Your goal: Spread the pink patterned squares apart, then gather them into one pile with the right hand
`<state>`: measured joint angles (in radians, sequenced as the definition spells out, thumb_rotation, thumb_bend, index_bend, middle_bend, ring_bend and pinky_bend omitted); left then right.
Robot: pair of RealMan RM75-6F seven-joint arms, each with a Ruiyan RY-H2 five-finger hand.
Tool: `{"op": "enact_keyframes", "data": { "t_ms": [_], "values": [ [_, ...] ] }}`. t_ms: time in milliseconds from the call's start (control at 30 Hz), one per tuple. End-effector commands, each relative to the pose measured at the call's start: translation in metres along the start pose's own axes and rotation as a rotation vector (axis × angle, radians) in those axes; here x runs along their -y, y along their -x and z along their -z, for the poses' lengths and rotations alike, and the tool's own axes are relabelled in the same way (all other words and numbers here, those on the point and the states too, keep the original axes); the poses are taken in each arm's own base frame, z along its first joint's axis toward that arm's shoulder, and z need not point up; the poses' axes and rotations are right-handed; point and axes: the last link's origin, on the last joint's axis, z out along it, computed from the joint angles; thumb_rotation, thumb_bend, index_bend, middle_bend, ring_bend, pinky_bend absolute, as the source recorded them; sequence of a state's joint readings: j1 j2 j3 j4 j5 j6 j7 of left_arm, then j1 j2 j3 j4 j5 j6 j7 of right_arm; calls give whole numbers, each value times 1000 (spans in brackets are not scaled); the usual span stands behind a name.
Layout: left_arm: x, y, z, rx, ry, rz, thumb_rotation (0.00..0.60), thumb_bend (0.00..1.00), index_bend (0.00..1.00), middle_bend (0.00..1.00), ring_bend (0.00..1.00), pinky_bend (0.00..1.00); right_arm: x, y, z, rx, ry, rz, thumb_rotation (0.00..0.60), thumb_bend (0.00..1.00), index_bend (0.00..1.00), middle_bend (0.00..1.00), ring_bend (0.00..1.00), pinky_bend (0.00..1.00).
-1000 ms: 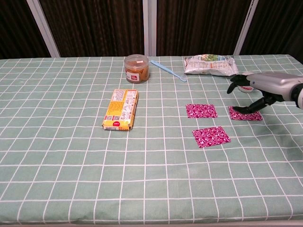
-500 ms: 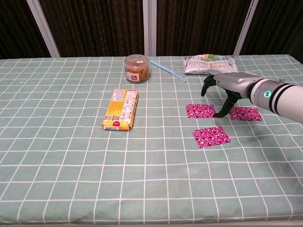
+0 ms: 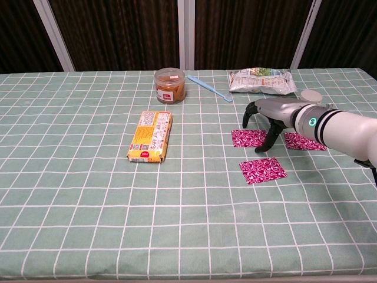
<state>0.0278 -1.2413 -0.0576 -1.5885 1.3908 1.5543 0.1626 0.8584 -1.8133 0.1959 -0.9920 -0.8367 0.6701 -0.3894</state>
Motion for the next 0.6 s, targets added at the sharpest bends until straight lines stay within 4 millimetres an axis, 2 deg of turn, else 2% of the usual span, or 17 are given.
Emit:
{"op": "enact_keyframes", "data": {
  "t_ms": [33,600],
  "values": [
    [0,0,0,0,0,0,600,156,210,146,141,145,1,1,-1,1,2,-3,570,107,315,55,0,0],
    [1,0,1,-3,-3,1,600,156,209,146,141,145,0,4,1,-16,4,-10,574,139,399,90,0,0]
  ]
}}
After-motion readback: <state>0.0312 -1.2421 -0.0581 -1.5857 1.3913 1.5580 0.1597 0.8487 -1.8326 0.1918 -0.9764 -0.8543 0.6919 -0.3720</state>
